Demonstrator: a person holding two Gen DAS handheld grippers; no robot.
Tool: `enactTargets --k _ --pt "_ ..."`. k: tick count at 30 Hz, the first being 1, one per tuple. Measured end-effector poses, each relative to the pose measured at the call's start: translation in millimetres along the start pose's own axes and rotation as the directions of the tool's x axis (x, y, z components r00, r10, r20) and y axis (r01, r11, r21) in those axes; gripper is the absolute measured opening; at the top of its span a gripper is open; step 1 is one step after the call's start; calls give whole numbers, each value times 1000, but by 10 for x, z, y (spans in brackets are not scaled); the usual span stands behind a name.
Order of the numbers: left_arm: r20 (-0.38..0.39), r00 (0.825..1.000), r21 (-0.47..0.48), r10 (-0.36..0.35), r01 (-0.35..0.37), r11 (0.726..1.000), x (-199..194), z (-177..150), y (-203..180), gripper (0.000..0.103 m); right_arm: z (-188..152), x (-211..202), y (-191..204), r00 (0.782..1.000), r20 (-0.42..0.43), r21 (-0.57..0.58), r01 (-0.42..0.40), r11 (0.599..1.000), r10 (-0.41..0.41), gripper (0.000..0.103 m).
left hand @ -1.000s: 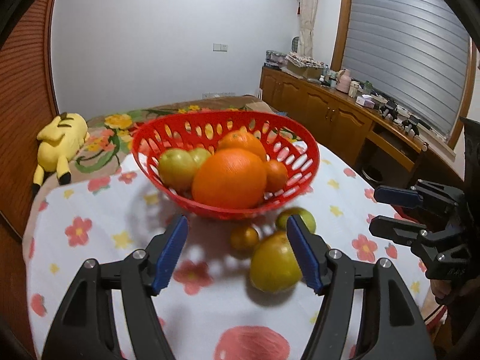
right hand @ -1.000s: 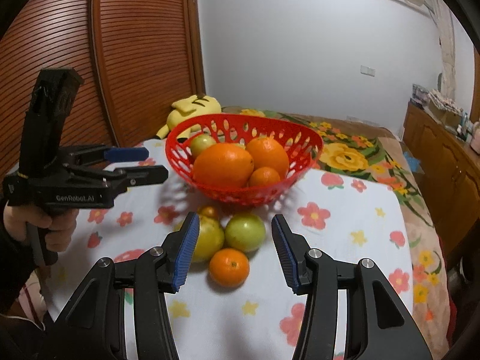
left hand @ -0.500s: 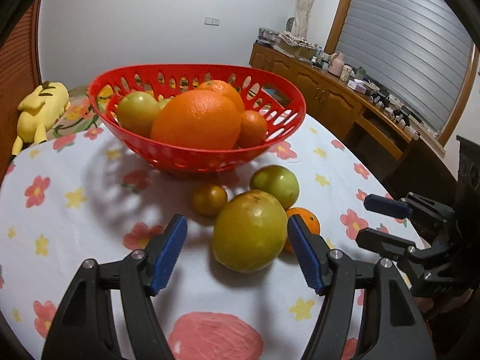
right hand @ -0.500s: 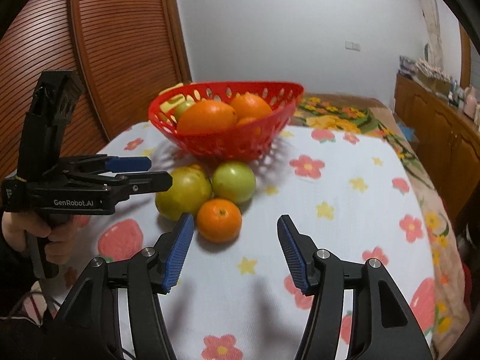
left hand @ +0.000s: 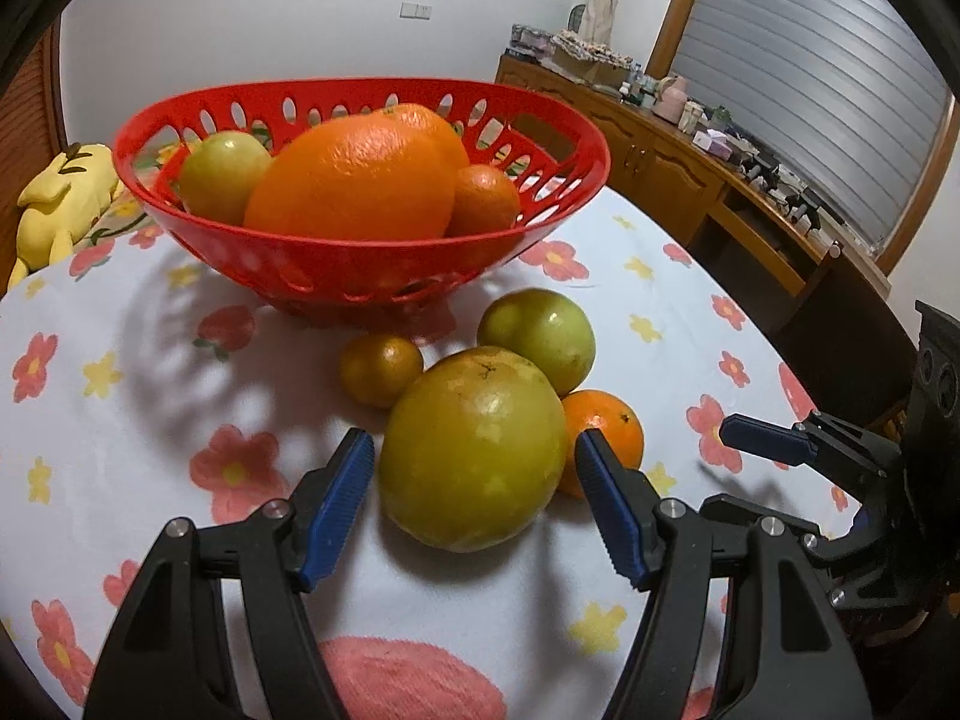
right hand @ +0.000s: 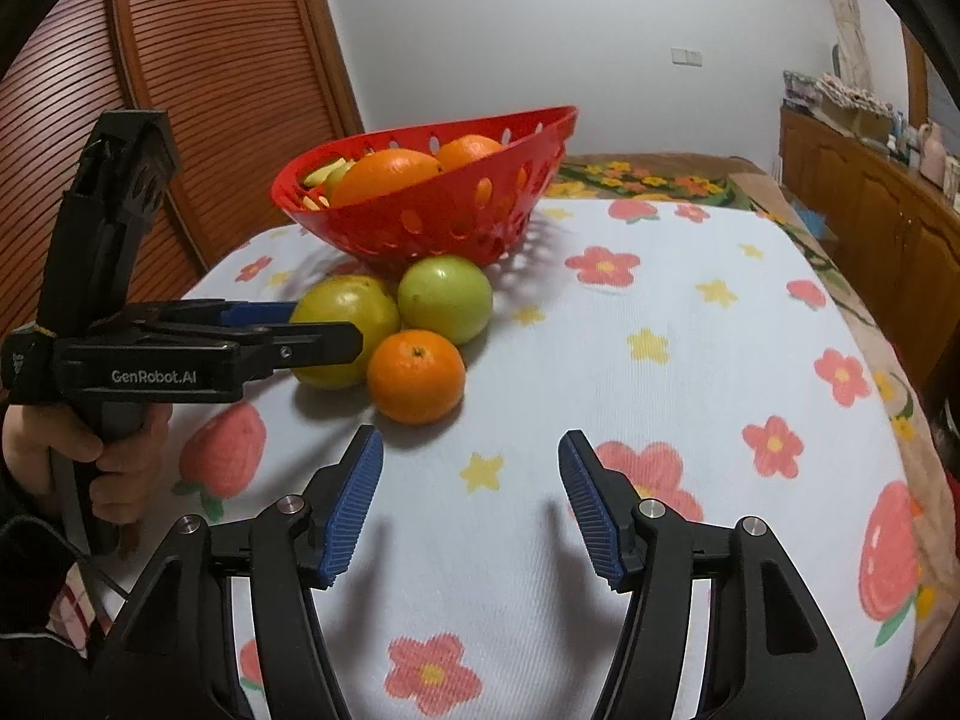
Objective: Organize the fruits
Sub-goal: 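Move the left tool to another pomelo while the right tool approaches another tangerine, then grasp and lift the pomelo with the left tool while the right tool grasps the tangerine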
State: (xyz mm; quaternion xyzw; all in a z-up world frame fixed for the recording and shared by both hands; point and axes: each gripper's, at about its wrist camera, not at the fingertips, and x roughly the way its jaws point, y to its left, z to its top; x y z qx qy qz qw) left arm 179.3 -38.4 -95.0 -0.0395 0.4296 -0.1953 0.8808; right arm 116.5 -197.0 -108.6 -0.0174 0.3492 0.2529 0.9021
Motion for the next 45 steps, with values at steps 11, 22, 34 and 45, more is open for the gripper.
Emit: enactTargets --k 11,22,34,45 --pt "11 999 4 -33 33 999 -20 -3 69 62 -44 5 -6 1000 8 11 -2 1000 2 63" --pt "31 999 -4 45 -45 999 -223 -174 201 62 -53 20 48 1000 -6 -16 3 1000 -3 63" --pt "62 995 -52 77 -74 996 -470 -382 428 62 27 76 108 1000 -18 -36 1 999 -2 63" --pt "106 991 -71 86 -78 994 -639 -505 428 62 230 260 245 998 -59 -91 -36 995 31 61"
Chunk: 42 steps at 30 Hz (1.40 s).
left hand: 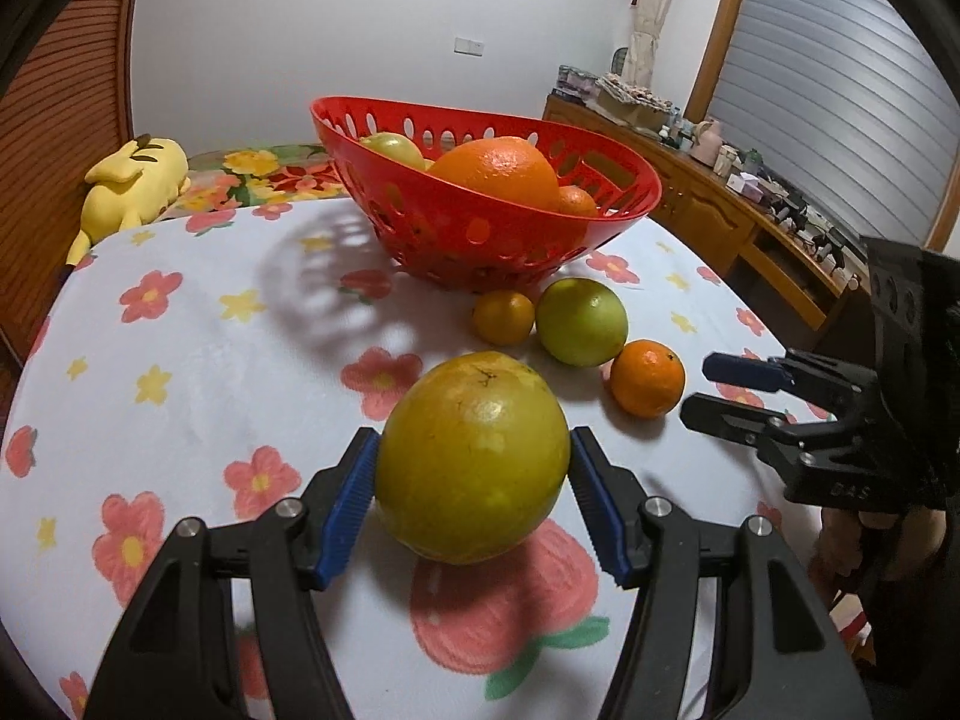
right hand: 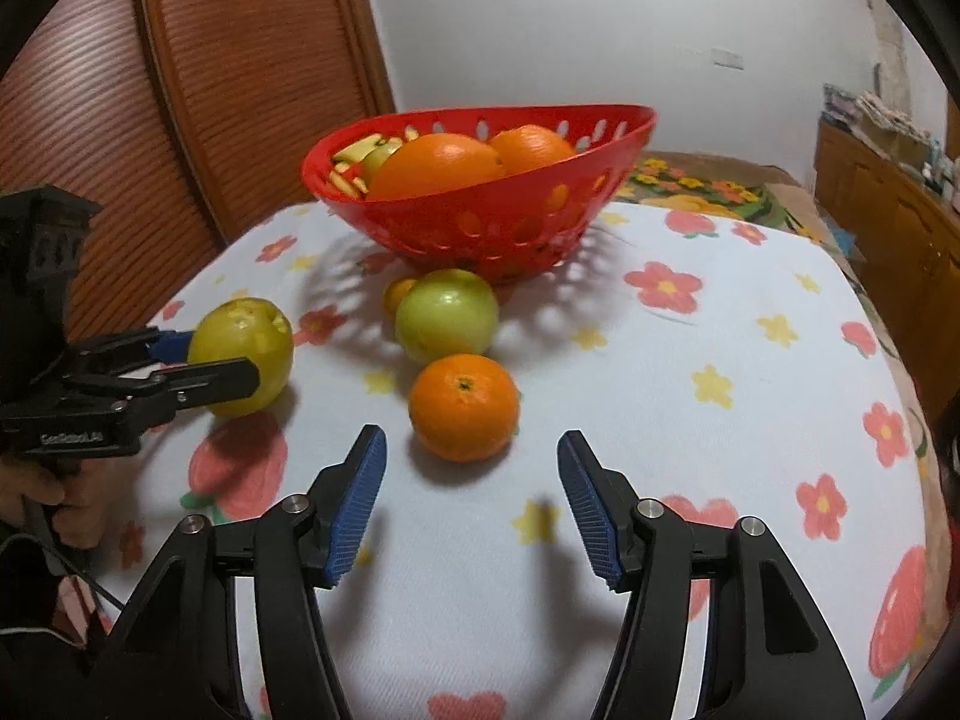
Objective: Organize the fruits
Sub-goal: 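Grasp and lift the pomelo with the left tool while the right tool grasps the tangerine, then carry the pomelo over the basket with the left tool while the right tool drops the tangerine in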
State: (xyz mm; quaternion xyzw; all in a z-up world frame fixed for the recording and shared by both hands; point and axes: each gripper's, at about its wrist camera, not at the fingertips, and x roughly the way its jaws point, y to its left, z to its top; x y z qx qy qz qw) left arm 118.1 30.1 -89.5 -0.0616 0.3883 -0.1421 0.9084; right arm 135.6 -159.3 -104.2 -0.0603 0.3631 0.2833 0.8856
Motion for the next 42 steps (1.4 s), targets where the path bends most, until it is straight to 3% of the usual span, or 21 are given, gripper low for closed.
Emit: enactTargets --k 13,20,42 --pt "27 1000 -6 0 0 1000 -145 -45 1 62 161 265 17 999 -38 -28 13 1000 -14 59" --pt "45 999 -8 -1 2 1000 -219 -28 -18 62 186 343 26 998 -61 -38 -1 999 -1 48" --pt "136 991 -6 12 -12 1000 -489 189 -45 62 232 -2 64 1000 13 -42 -23 999 23 47"
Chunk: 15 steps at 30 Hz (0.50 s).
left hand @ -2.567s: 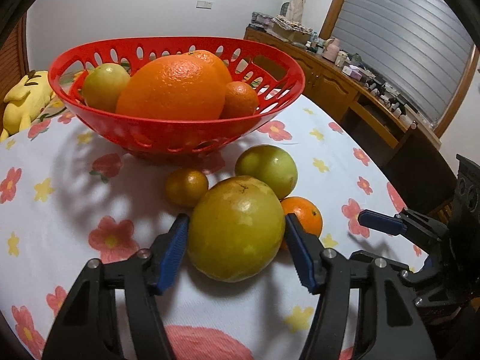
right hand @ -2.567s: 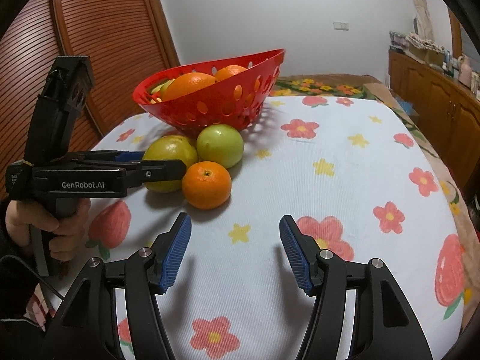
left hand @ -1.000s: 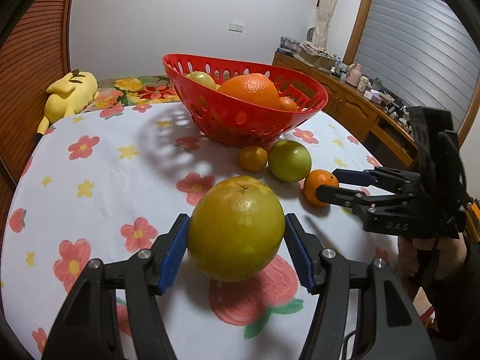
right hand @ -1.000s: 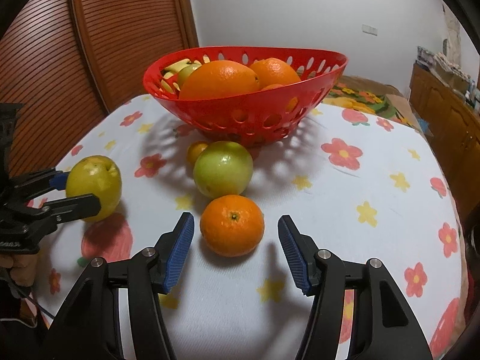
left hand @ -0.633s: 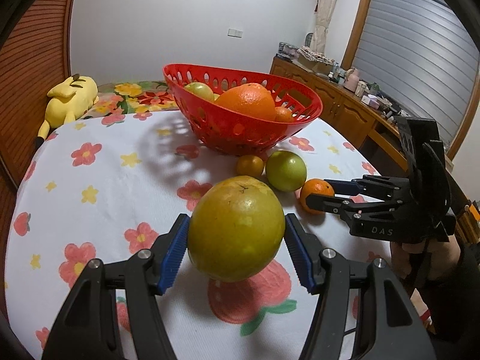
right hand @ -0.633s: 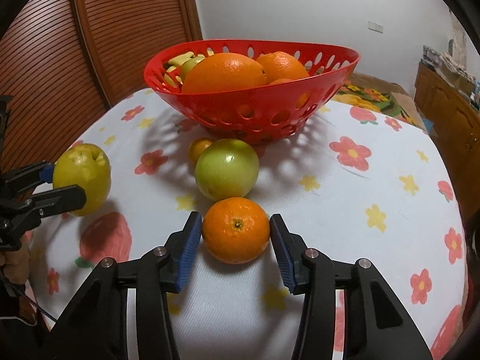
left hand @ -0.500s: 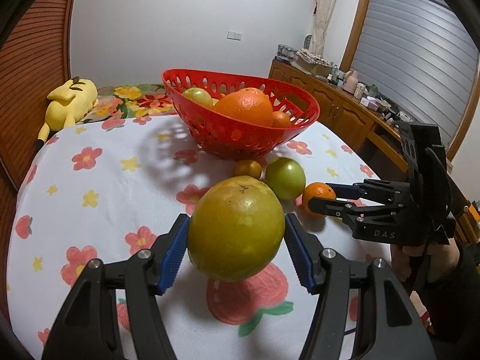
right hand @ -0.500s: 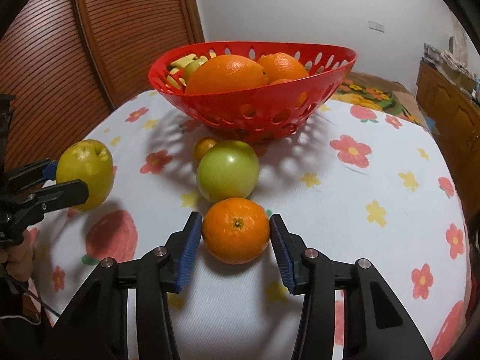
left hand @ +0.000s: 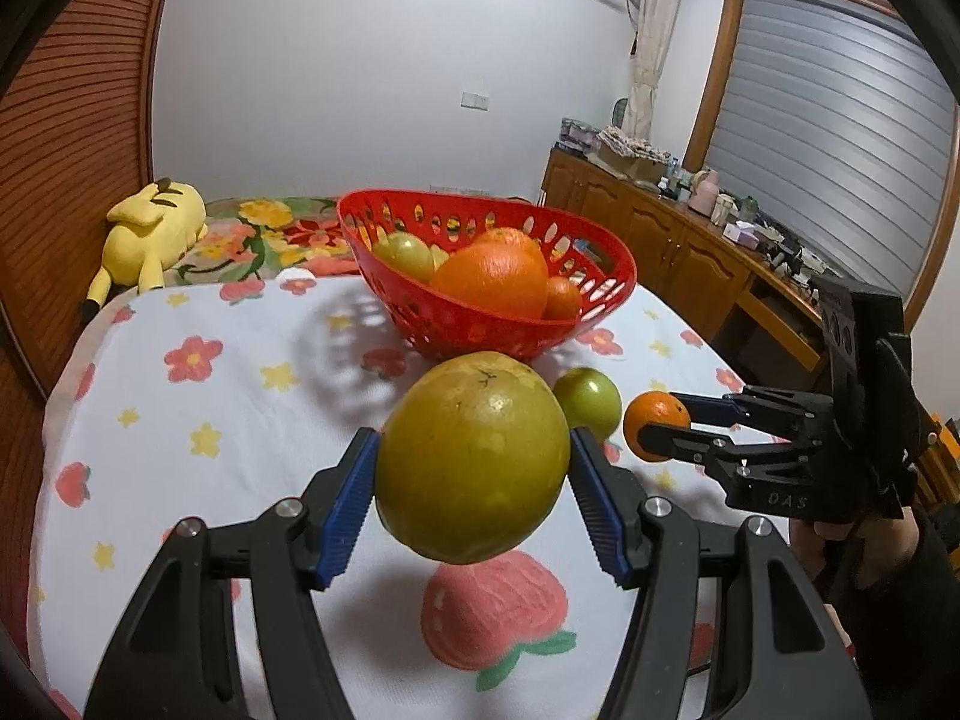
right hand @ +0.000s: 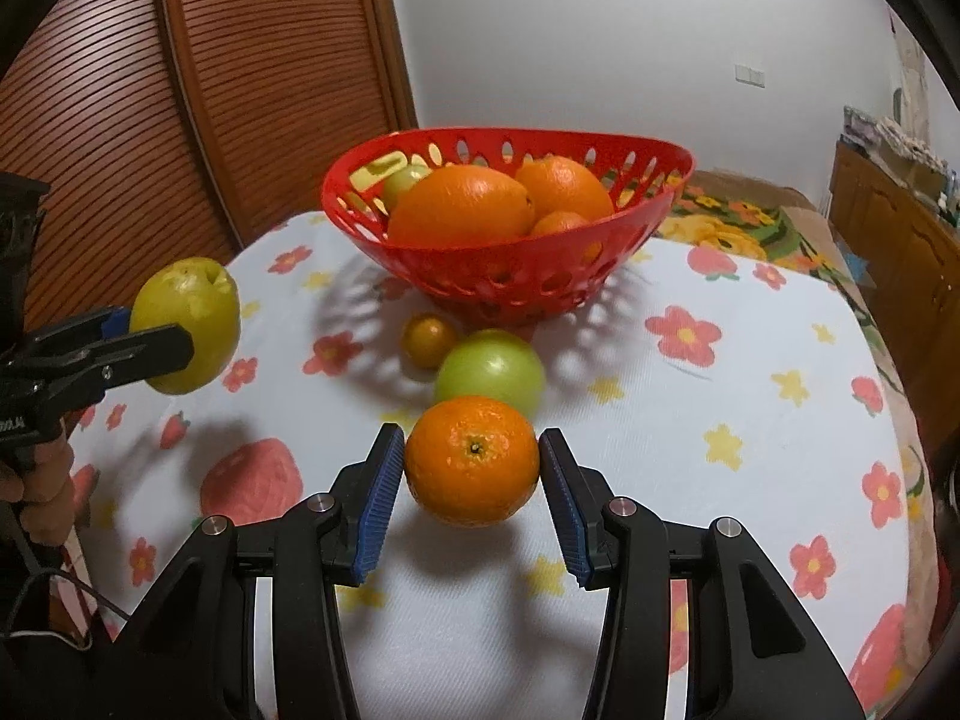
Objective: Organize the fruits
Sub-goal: 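Carry the pomelo over the basket with the left tool while the right tool drops the tangerine in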
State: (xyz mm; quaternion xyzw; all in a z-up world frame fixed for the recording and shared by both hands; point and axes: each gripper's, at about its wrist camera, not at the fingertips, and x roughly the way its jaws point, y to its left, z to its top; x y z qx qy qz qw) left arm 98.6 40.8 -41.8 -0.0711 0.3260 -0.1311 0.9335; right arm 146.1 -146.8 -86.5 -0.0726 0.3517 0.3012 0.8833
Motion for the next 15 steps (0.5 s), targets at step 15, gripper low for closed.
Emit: enactTargets --k 15 --pt "66 998 48 -9 6 999 14 479 -71 62 314 -247 -18 998 62 -55 23 998 -20 47"
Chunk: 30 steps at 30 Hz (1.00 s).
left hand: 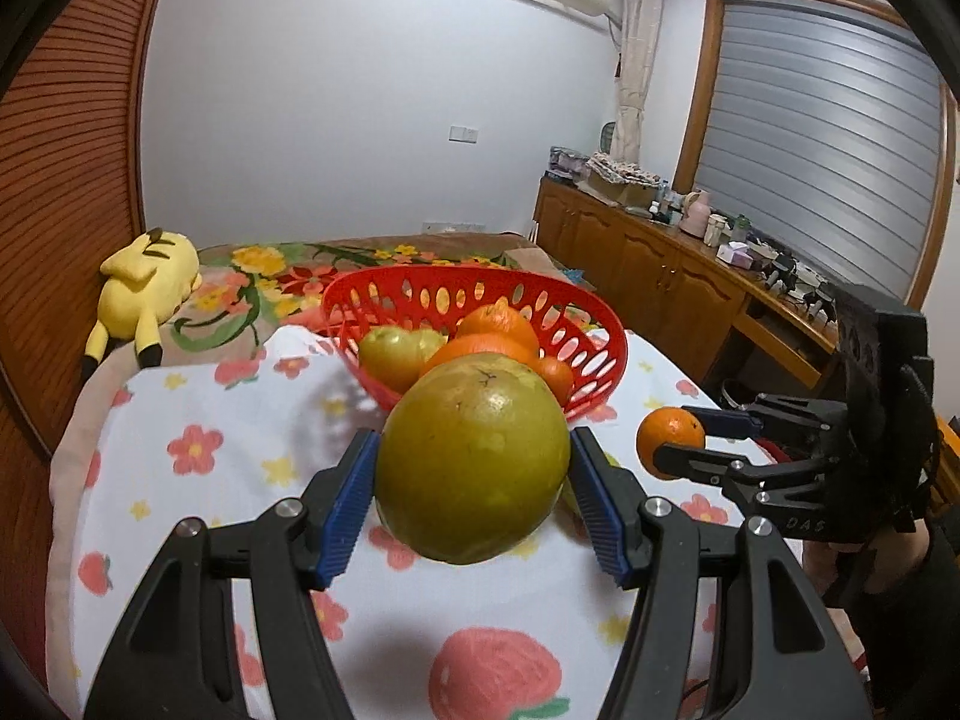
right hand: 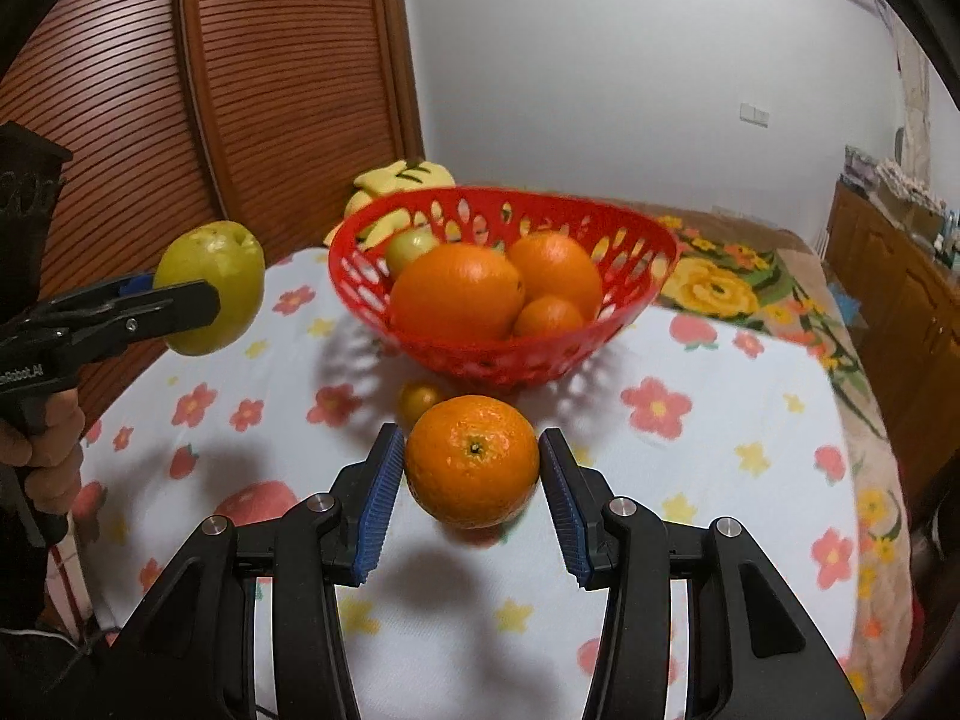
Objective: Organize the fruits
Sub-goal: 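Carry the pomelo over the basket with the left tool while the right tool drops the tangerine in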
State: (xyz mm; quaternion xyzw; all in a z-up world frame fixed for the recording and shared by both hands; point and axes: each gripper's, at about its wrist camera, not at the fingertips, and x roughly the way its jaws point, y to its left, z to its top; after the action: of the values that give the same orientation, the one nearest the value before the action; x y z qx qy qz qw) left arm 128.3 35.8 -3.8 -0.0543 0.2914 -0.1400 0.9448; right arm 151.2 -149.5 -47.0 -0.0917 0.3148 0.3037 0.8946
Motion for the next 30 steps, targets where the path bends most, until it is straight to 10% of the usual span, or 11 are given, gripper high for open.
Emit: enactTargets --k 30 --pt "-81 996 59 45 -41 997 1067 839 169 62 783 714 -583 1000 -24 -46 -1 999 0 47"
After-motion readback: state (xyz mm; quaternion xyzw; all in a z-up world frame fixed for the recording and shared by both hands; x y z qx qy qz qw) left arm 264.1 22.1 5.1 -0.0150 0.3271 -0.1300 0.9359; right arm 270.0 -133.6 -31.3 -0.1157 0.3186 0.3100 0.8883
